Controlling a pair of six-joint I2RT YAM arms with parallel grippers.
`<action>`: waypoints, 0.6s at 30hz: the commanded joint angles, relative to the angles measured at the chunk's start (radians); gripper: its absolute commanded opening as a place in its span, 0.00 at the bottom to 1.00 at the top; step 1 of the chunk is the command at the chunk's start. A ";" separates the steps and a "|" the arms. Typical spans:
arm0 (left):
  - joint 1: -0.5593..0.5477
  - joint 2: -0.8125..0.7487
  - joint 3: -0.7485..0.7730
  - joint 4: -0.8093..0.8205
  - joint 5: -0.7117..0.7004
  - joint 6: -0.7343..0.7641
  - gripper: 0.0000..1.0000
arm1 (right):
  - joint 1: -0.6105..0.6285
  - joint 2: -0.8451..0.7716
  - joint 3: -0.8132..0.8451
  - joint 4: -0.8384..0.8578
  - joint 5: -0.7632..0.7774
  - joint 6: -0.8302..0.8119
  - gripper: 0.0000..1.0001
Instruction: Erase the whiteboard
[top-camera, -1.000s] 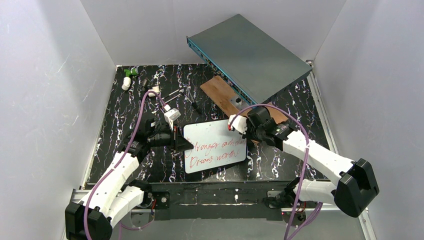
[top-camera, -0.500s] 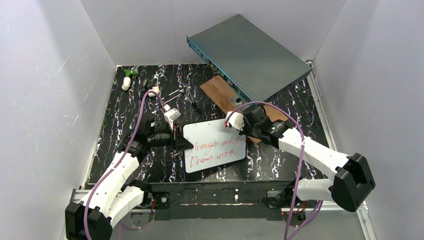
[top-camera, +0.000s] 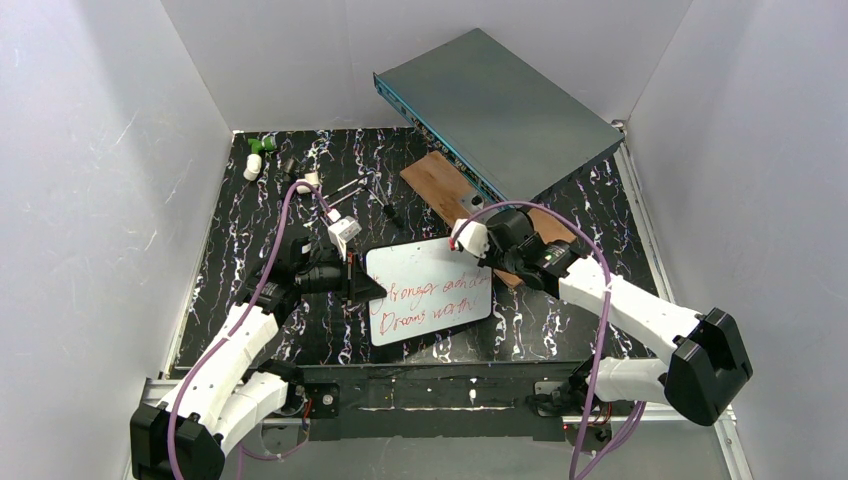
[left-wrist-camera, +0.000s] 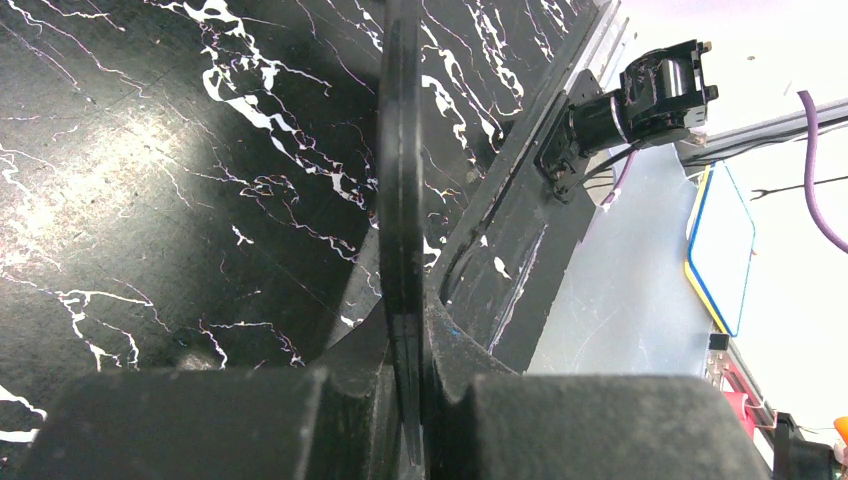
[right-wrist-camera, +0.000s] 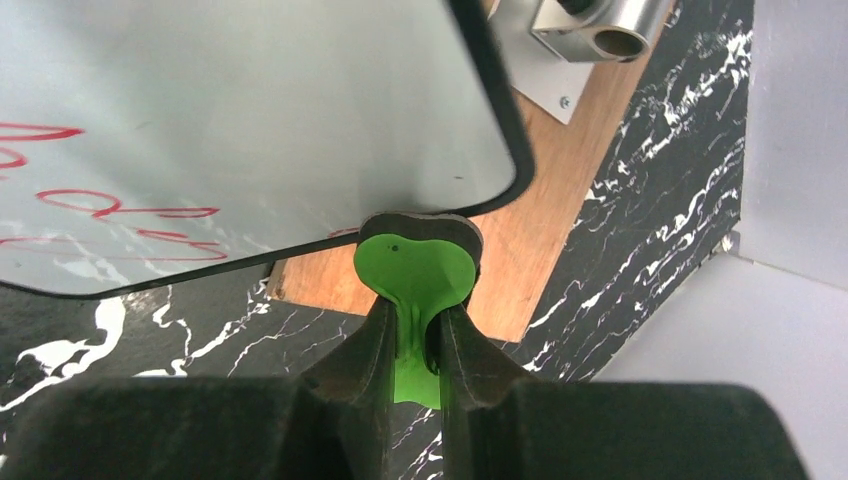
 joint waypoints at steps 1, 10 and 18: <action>-0.018 -0.002 0.013 -0.048 0.030 0.061 0.00 | 0.036 -0.010 -0.031 -0.055 -0.087 -0.060 0.01; -0.018 -0.007 0.013 -0.048 0.030 0.061 0.00 | 0.055 0.061 -0.043 -0.121 -0.076 -0.088 0.01; -0.019 -0.009 0.015 -0.048 0.033 0.061 0.00 | 0.060 0.075 0.032 0.000 0.073 -0.013 0.01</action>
